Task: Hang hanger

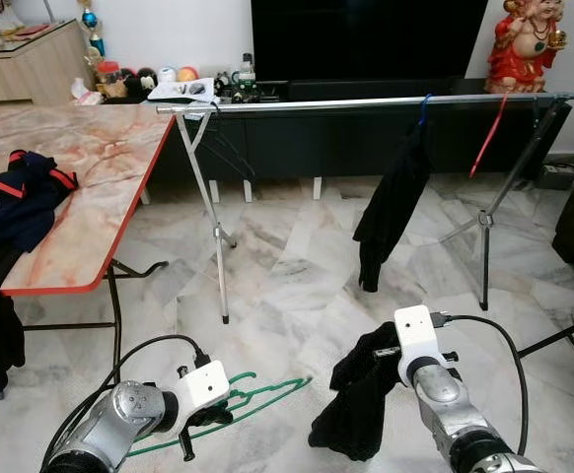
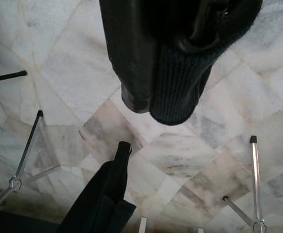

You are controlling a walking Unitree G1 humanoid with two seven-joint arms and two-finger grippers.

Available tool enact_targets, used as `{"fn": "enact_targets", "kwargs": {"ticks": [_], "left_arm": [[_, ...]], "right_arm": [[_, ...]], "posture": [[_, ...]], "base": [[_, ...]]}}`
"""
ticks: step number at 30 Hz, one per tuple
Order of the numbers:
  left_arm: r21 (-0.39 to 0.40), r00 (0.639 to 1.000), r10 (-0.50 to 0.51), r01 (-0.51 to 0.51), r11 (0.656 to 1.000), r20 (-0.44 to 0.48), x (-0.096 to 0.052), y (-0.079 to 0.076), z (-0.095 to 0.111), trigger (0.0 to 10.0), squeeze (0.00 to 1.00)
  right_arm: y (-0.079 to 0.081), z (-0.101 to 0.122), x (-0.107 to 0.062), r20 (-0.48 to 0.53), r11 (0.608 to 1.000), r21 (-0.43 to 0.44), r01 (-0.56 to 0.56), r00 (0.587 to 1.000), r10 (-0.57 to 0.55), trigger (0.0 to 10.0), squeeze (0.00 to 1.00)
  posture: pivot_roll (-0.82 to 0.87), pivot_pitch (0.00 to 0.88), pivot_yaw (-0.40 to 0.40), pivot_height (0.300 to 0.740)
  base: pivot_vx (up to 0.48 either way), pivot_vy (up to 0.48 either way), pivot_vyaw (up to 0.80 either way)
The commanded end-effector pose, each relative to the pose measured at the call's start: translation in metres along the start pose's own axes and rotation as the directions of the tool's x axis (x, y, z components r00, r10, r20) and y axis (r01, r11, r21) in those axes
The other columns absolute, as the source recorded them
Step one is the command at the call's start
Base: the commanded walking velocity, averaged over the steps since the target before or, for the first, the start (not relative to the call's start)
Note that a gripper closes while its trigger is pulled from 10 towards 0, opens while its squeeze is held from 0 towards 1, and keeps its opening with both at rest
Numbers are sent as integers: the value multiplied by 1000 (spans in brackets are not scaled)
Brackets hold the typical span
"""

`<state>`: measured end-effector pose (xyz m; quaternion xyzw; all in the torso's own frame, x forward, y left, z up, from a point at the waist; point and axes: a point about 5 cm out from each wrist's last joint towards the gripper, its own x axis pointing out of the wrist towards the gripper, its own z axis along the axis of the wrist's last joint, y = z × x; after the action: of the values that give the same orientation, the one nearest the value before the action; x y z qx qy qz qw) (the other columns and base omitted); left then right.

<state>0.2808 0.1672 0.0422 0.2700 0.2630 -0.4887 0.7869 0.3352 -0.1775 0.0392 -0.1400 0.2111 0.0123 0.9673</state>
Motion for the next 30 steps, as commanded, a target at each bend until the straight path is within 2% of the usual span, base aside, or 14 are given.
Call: {"fn": "enact_targets", "kwargs": {"ticks": [1,6,7,11,17,21,22,25,30], "left_arm": [[17,997,-65,65,998,32,-7,-3,13,10000,0],[30,987,-139,137,990,82,-13,-11,31,10000,0],[35,981,-160,157,987,110,-14,-15,43,10000,0],[29,974,-158,155,987,160,-11,-18,57,10000,0],[4,966,-185,187,982,181,-12,-29,66,10000,0],[-35,976,-134,142,989,170,-11,-32,72,10000,0],[-56,984,-91,100,993,151,-9,-30,72,10000,0],[-79,990,-44,55,995,134,-7,-28,73,10000,0],[-98,993,-9,21,995,119,-5,-29,76,10000,0]], "right_arm": [[5,14,3,35,1000,10,-18,999,18,10000,0],[7,16,4,28,999,23,-27,999,26,10000,0],[8,17,4,21,999,35,-26,999,26,10000,0],[9,22,5,32,998,59,-26,999,24,10000,0],[7,29,6,43,995,98,-11,999,7,10000,0],[6,35,7,52,994,113,-8,999,3,10000,0],[6,36,7,55,993,116,-8,998,1,10000,0],[6,36,7,51,992,127,-4,999,-3,10000,0],[6,36,7,40,989,151,2,999,-8,10000,0]], "posture": [[108,0,23,740],[108,0,23,740],[110,0,24,740],[110,0,26,740],[109,0,25,740],[111,0,26,740],[112,0,25,740],[115,0,24,740],[118,2,24,740]], "base": [[0,0,0],[0,0,0],[0,0,0],[0,0,0],[0,0,0],[0,0,0],[0,0,0],[0,0,0],[0,0,0]]}}
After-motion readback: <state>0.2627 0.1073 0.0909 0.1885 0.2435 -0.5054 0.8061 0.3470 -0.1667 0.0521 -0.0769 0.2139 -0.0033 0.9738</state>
